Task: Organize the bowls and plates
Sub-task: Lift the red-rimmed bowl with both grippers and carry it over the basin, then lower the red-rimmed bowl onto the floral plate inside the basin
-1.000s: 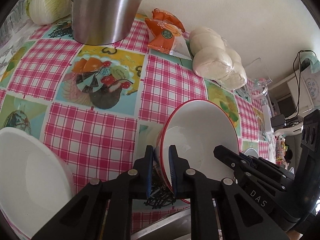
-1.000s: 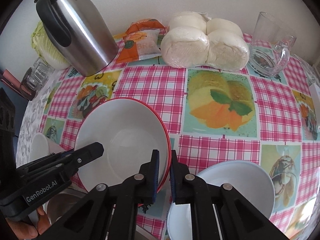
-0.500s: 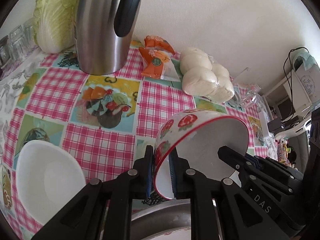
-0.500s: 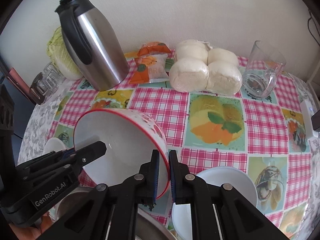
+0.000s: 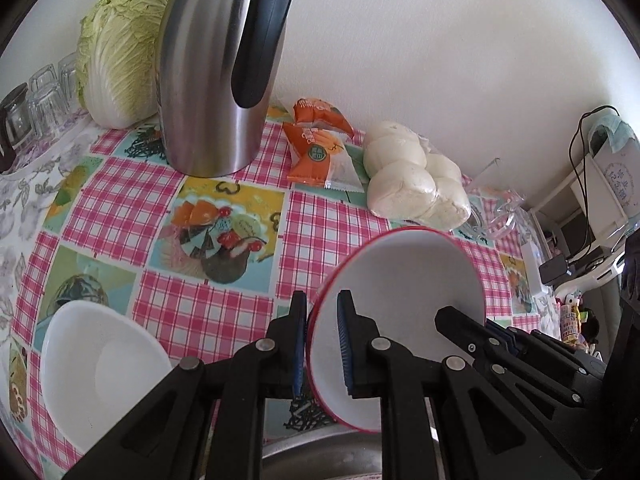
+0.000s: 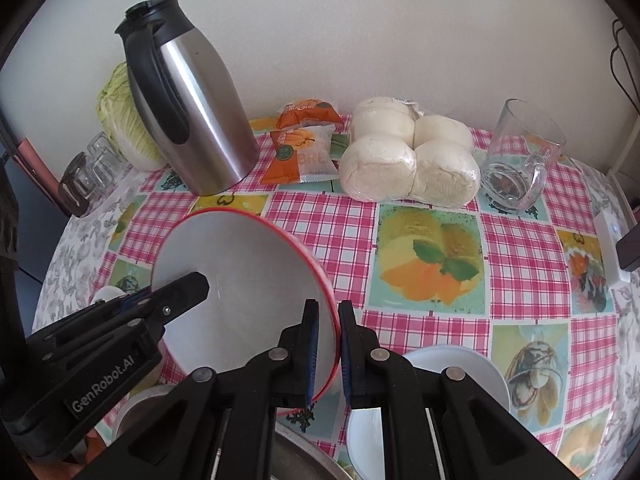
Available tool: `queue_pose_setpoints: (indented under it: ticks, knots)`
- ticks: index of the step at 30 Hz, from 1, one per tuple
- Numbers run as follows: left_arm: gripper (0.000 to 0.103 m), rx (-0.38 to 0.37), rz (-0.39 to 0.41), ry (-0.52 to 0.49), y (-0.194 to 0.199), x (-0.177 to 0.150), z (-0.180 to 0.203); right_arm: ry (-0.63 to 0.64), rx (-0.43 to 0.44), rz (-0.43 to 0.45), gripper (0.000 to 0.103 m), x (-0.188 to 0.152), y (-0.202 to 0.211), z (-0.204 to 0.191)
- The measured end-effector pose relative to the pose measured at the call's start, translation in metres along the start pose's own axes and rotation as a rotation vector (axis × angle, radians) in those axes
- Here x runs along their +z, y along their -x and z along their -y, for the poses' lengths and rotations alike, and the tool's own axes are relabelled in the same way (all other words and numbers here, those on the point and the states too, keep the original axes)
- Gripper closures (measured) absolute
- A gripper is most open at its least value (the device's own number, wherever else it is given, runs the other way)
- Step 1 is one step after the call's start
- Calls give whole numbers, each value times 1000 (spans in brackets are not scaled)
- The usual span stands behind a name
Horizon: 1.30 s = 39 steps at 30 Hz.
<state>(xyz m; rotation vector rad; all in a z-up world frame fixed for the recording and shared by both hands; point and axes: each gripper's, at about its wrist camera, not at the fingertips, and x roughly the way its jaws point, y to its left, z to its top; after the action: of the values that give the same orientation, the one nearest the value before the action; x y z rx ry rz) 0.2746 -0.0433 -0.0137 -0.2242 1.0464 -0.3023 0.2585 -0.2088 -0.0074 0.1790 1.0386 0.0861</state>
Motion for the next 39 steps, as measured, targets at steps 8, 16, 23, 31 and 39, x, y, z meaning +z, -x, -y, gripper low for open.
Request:
queue_pose_setpoints:
  ticks: [8, 16, 23, 31, 39]
  knots:
    - [88, 0, -2, 10, 6, -9, 3, -1, 3, -3, 92, -7, 7, 2]
    - [88, 45, 75, -35, 53, -27, 23, -6, 8, 43, 92, -19, 52, -4]
    - [88, 34, 97, 0, 92, -58, 30, 2, 12, 46, 92, -49, 87, -10]
    - [88, 52, 86, 20, 111, -101, 29, -30, 38, 18, 92, -100, 99, -14]
    - [88, 37, 57, 90, 116, -129, 10, -96, 87, -25, 92, -140, 90, -17]
